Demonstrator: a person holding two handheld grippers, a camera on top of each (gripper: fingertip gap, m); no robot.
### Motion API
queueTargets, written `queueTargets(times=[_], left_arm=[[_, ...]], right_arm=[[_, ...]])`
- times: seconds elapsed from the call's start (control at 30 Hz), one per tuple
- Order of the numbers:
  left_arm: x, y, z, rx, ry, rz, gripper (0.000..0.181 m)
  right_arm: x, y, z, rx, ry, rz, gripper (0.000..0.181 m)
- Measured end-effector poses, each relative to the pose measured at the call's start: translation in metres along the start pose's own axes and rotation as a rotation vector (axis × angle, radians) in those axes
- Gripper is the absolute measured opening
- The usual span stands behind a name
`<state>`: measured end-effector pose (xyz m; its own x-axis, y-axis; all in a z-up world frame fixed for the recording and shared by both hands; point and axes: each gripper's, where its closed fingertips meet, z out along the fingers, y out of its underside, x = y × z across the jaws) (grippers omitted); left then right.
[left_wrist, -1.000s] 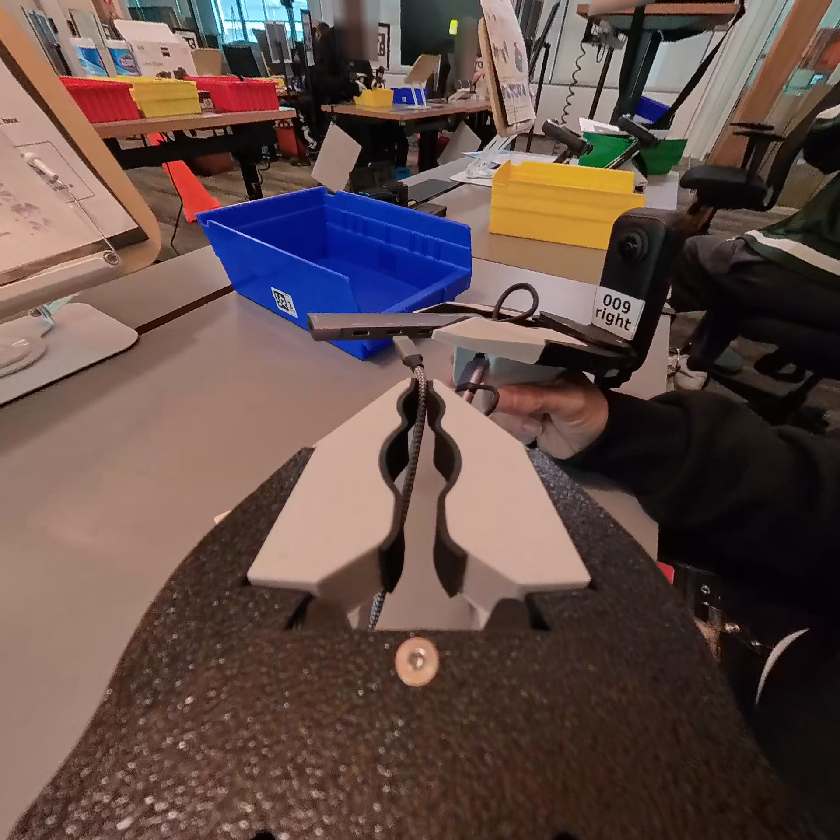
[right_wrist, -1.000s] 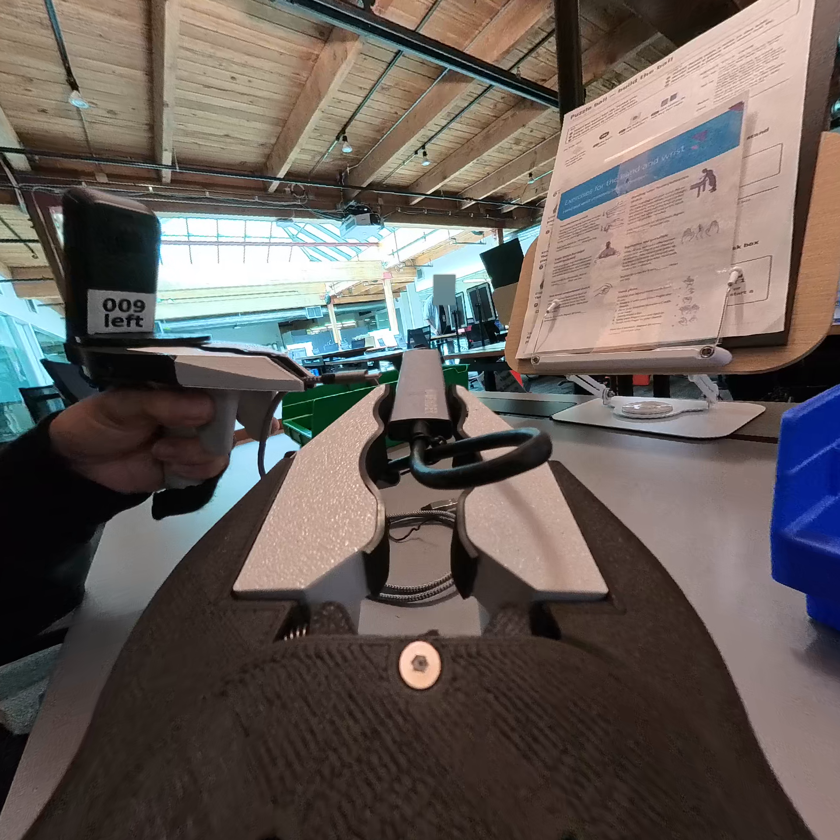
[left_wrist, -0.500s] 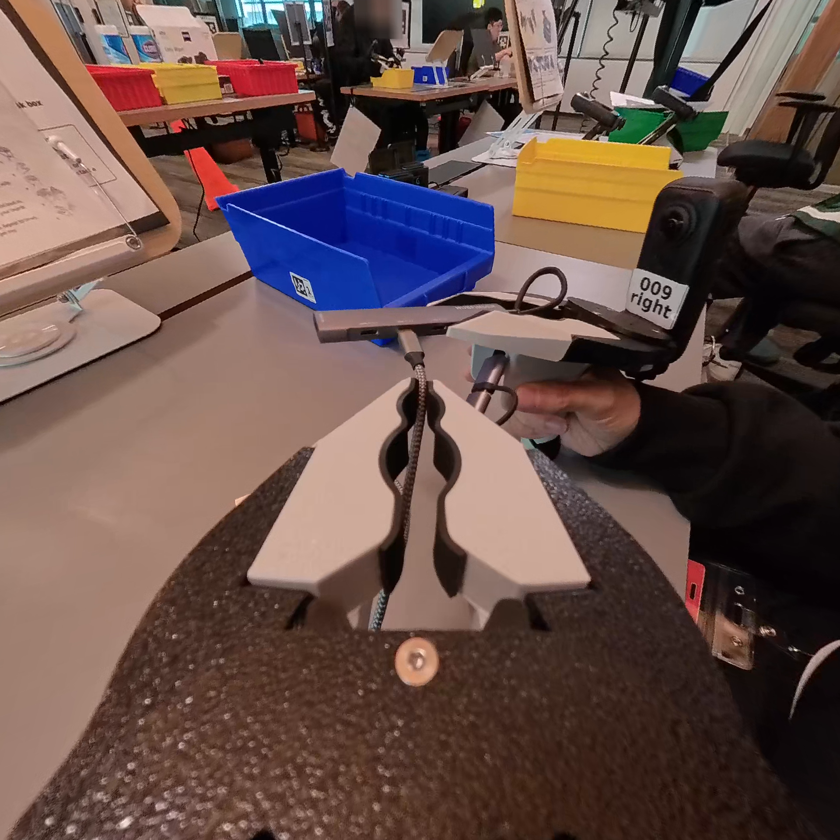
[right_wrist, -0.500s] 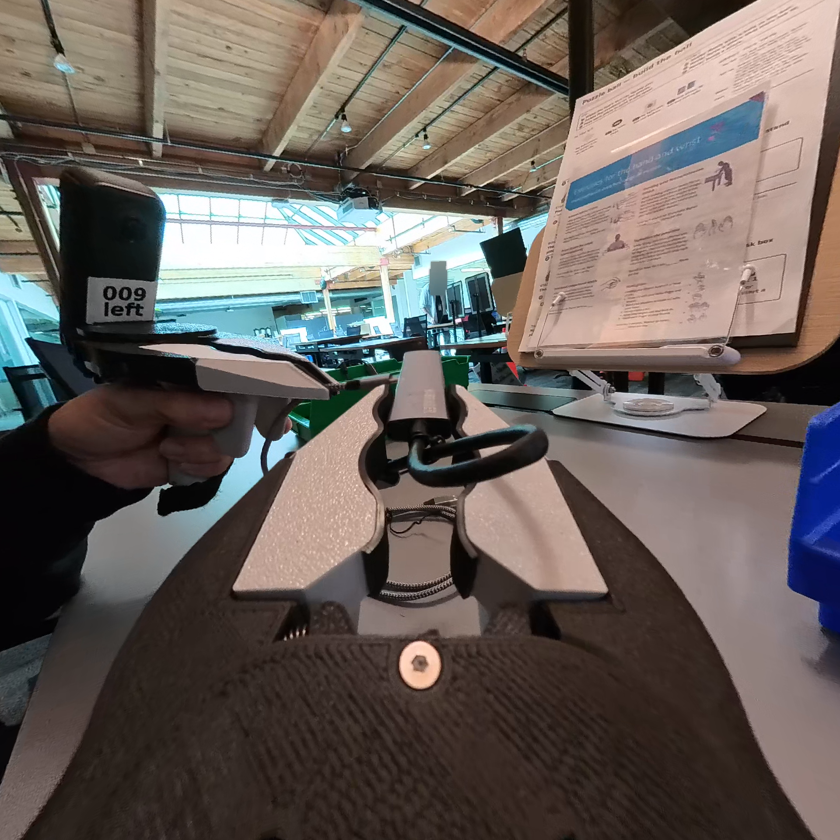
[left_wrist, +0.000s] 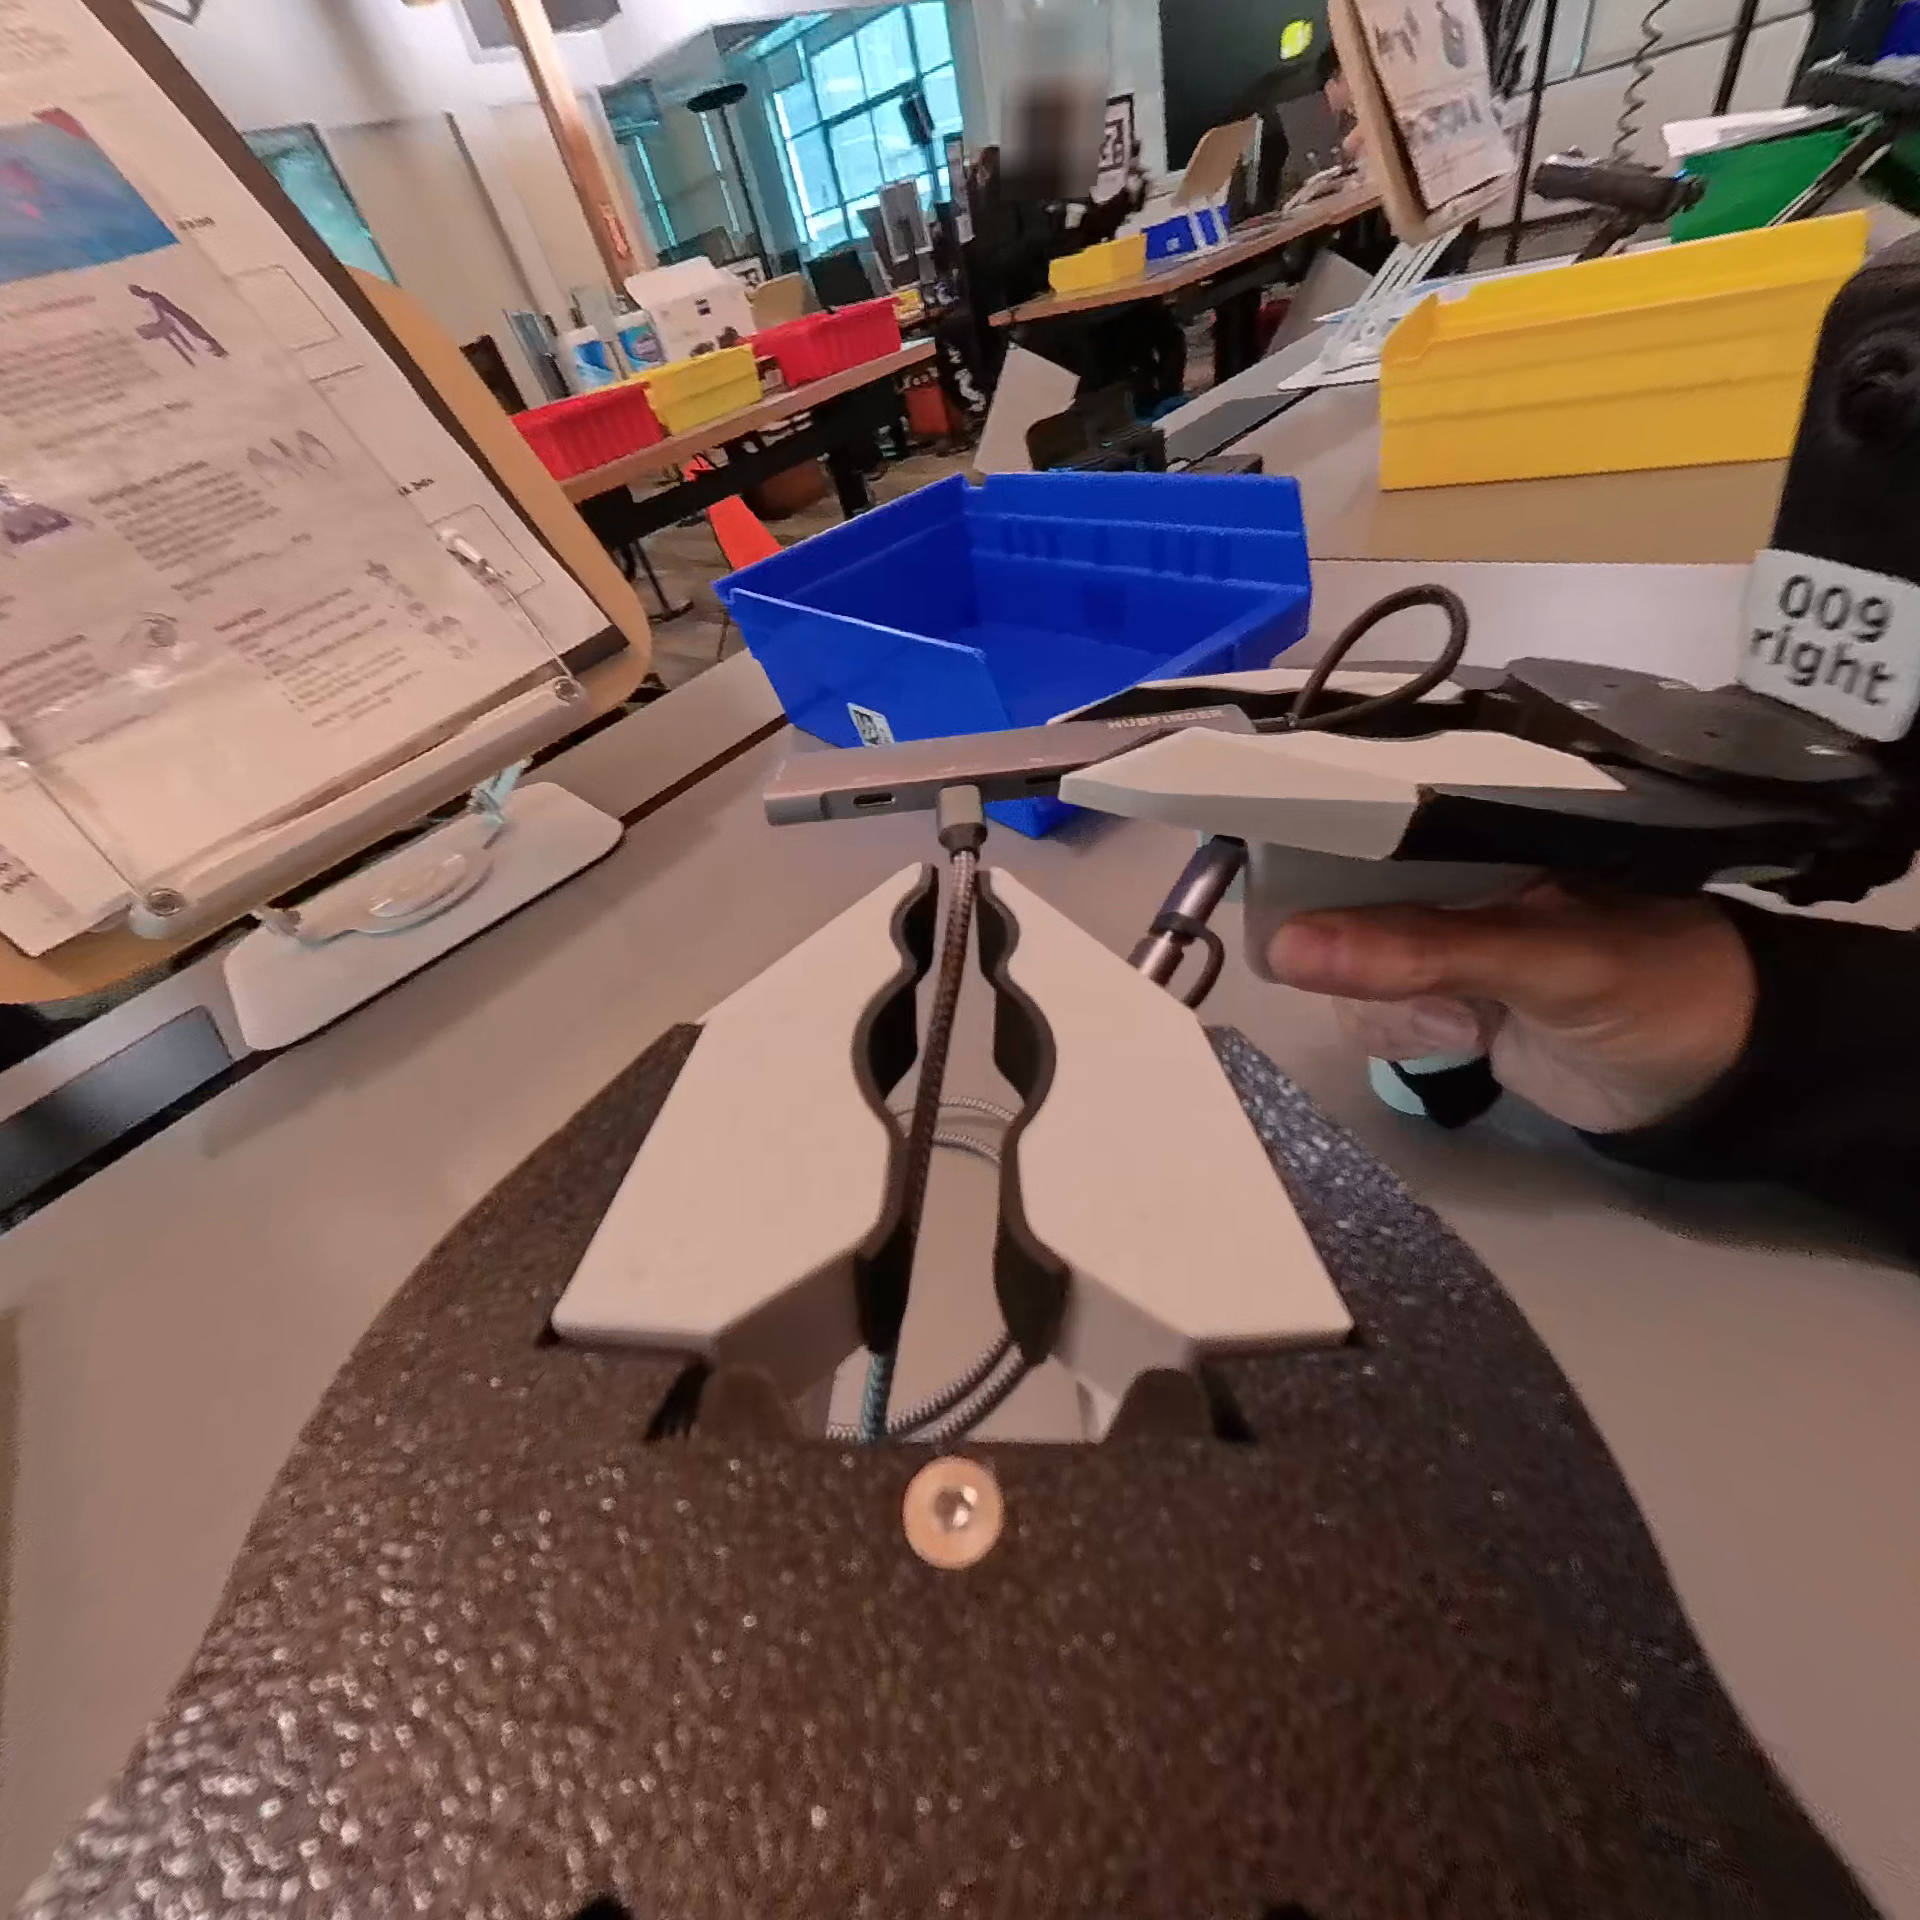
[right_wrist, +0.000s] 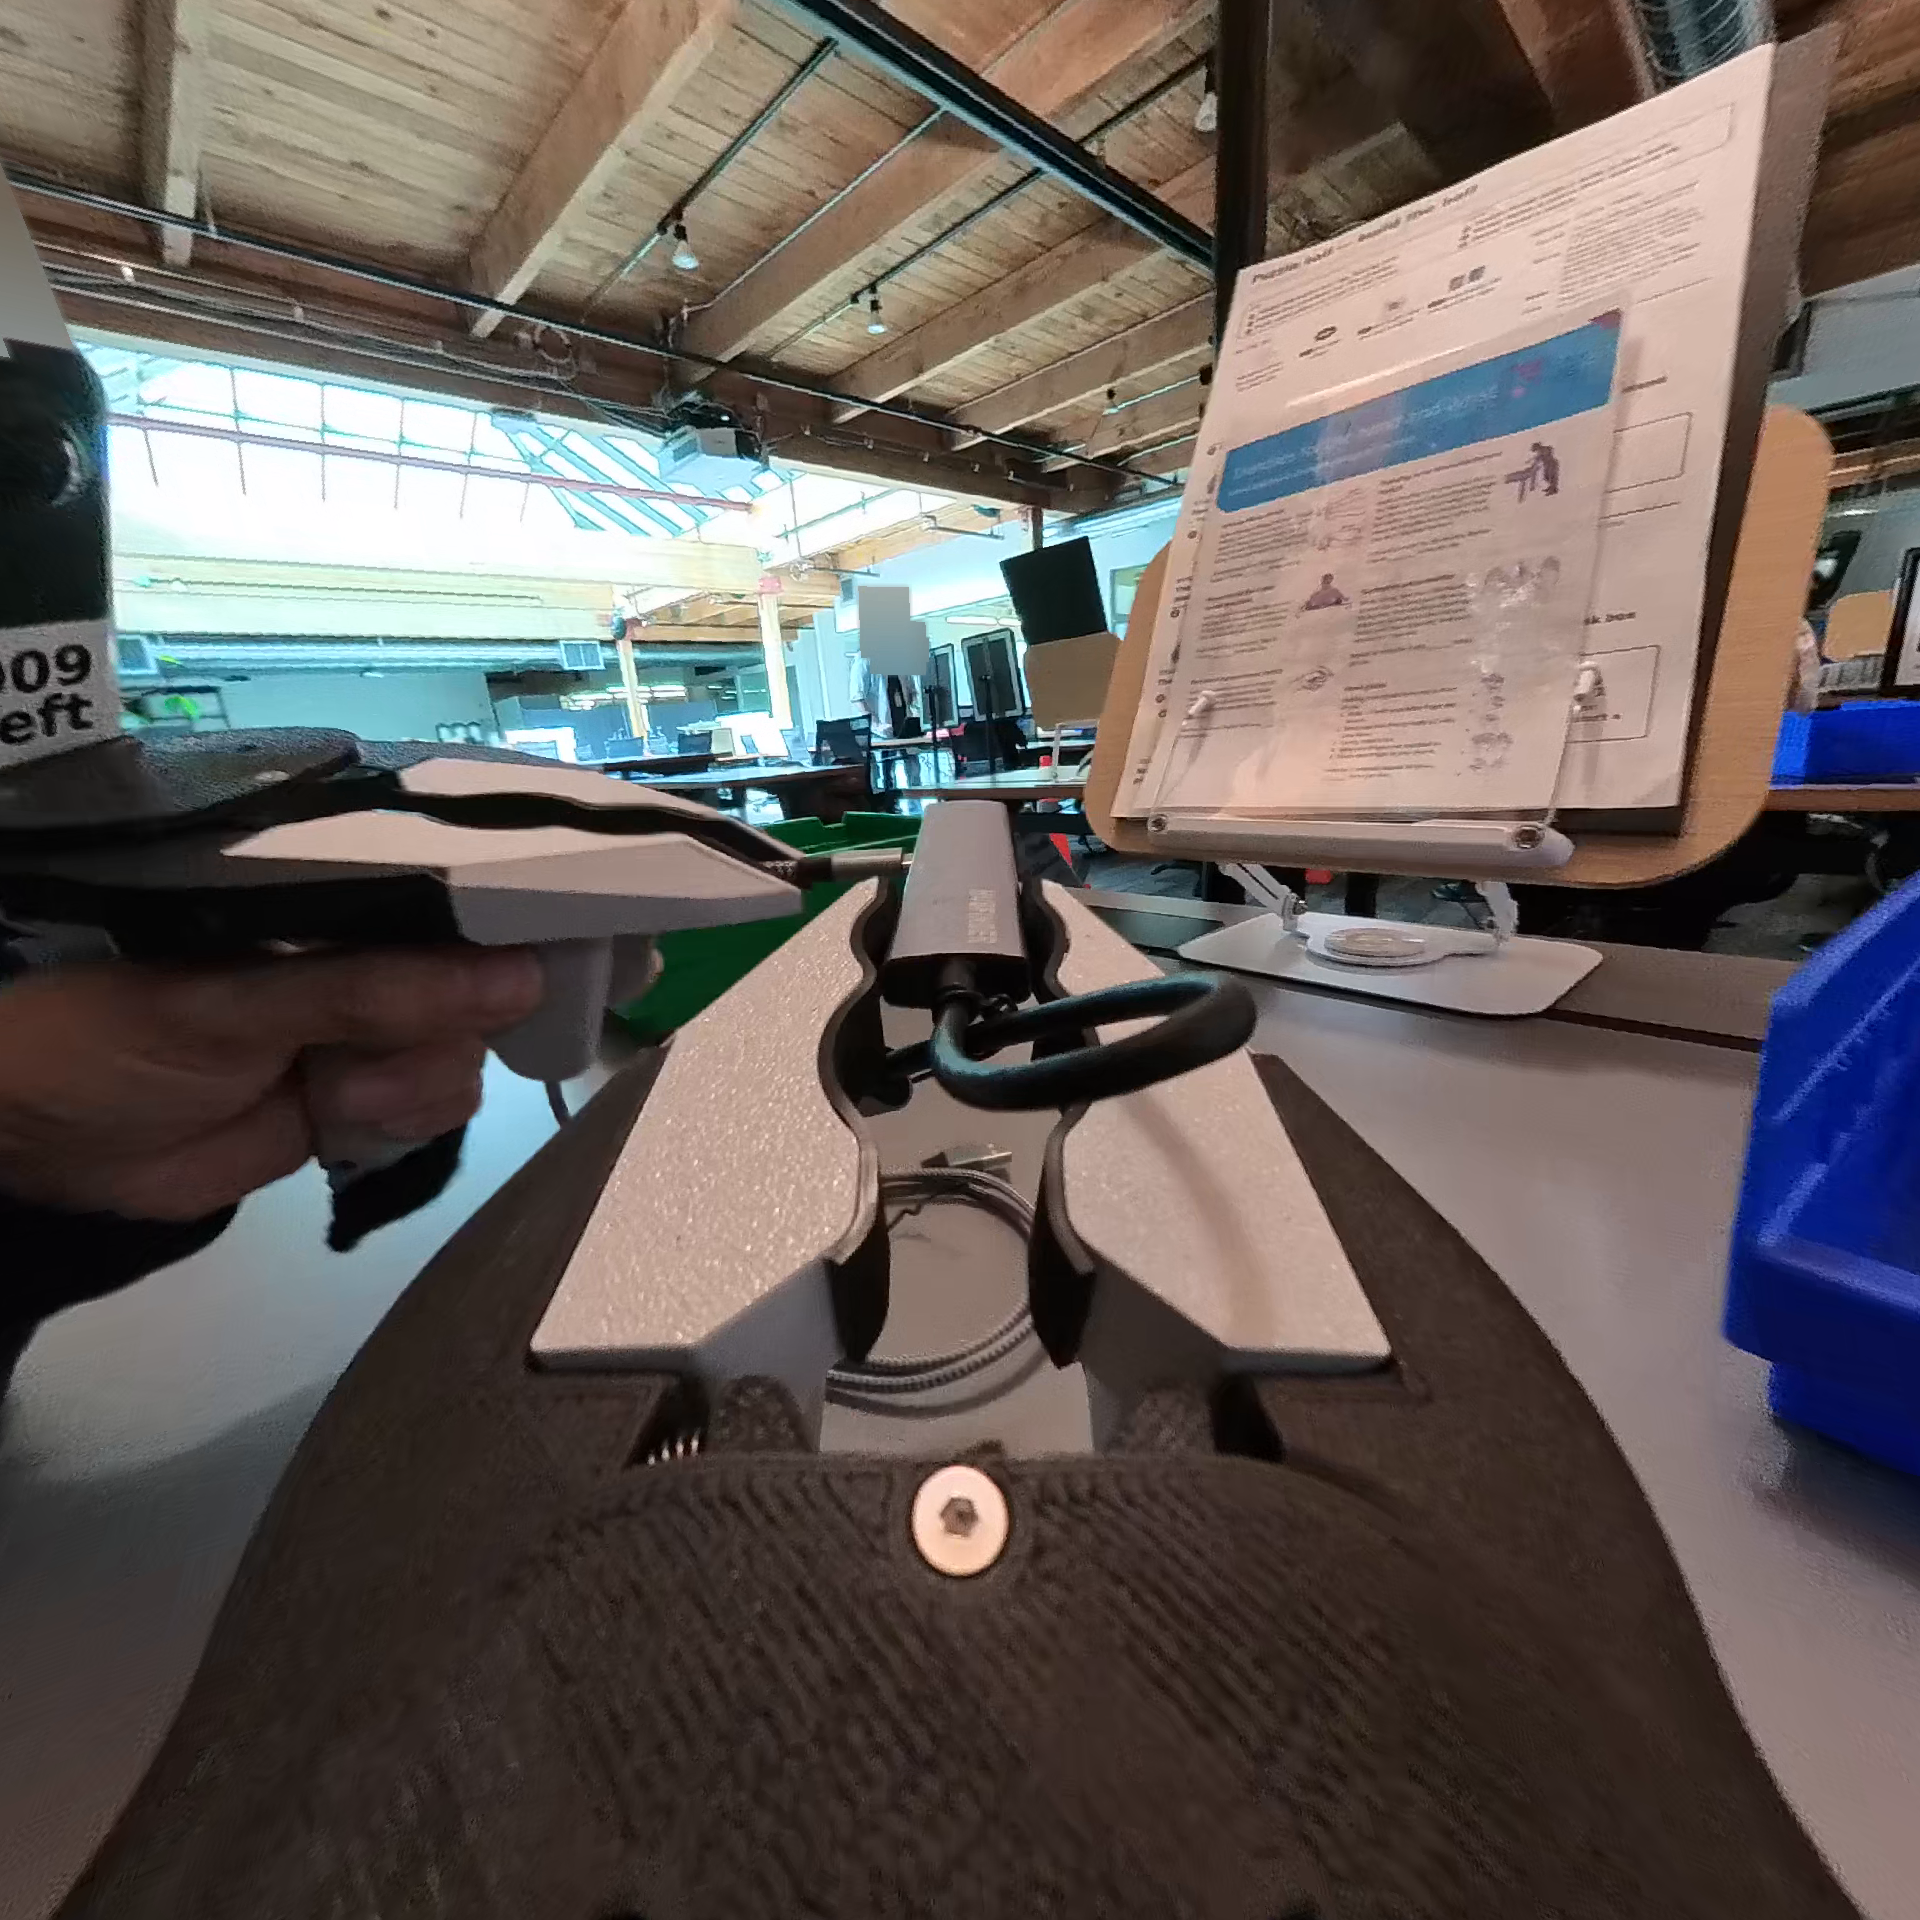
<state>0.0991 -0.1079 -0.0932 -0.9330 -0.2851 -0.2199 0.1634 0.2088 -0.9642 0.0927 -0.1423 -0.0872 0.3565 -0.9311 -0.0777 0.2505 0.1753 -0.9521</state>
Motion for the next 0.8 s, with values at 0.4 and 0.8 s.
queueTargets(times=[0.4,0.8], left_arm=[[-0.0034,-0.003,-0.0004,0.056,-0.047,0.021,0.009],[-0.0054,0.0019,0.0012,0.041,-0.071,0.059,0.004]], right_arm=[[-0.0051,0.0024,0.0038,0.009,0.026,0.028,0.023],[-0.007,0.0062,0.0046,-0.019,0.001,0.027,0.023]])
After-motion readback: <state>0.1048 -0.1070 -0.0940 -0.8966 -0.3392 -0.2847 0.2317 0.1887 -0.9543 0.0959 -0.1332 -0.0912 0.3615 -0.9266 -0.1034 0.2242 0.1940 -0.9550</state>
